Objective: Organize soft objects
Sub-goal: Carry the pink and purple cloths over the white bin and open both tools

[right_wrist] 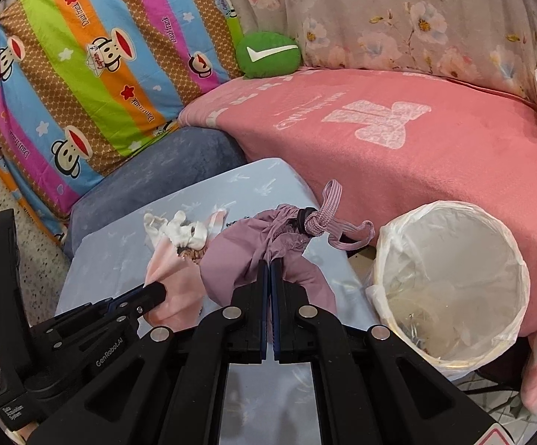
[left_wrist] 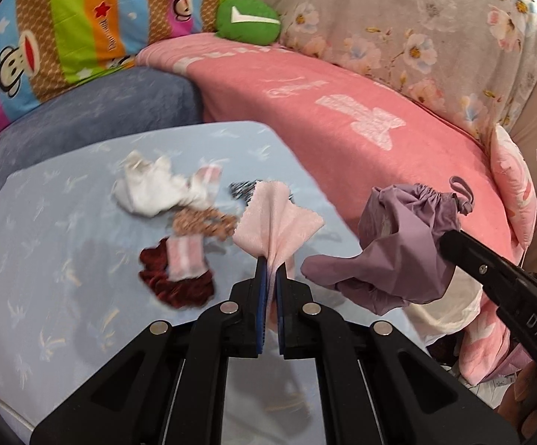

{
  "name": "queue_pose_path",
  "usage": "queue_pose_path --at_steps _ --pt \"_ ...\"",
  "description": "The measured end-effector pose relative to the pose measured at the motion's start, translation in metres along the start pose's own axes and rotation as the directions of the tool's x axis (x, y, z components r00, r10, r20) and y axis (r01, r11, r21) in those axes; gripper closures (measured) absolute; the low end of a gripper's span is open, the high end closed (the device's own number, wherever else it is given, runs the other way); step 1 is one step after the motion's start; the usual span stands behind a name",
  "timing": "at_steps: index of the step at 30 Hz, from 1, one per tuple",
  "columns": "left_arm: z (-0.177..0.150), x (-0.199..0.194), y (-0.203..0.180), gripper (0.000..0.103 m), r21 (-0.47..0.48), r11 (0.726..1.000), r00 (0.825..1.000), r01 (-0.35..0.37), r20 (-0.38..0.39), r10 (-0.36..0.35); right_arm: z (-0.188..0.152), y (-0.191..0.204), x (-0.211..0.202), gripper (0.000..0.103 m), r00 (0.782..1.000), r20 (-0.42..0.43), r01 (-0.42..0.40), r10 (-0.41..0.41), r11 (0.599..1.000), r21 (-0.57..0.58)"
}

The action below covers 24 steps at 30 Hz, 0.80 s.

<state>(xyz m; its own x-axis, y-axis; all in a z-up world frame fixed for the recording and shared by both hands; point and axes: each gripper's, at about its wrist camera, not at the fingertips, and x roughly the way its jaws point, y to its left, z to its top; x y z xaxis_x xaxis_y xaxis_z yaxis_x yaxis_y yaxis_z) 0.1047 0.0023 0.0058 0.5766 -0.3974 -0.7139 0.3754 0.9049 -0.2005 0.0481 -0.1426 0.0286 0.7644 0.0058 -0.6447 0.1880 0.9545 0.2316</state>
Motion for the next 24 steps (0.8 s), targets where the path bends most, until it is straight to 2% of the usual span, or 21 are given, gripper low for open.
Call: queue_pose_path --at_steps 11,24 --pt "0.026 0.018 -0.071 0.098 0.127 0.989 0.997 0.076 0.008 -0.078 0.024 -0.067 -0.022 0.101 0.994 0.061 0.089 -0.094 0.993 0.083" --pt "0.035 0.043 -0.142 0.098 0.242 0.956 0.986 0.165 -0.041 -0.160 0.022 -0.141 -0.031 0.101 0.980 0.063 0.174 -0.189 0.966 0.191"
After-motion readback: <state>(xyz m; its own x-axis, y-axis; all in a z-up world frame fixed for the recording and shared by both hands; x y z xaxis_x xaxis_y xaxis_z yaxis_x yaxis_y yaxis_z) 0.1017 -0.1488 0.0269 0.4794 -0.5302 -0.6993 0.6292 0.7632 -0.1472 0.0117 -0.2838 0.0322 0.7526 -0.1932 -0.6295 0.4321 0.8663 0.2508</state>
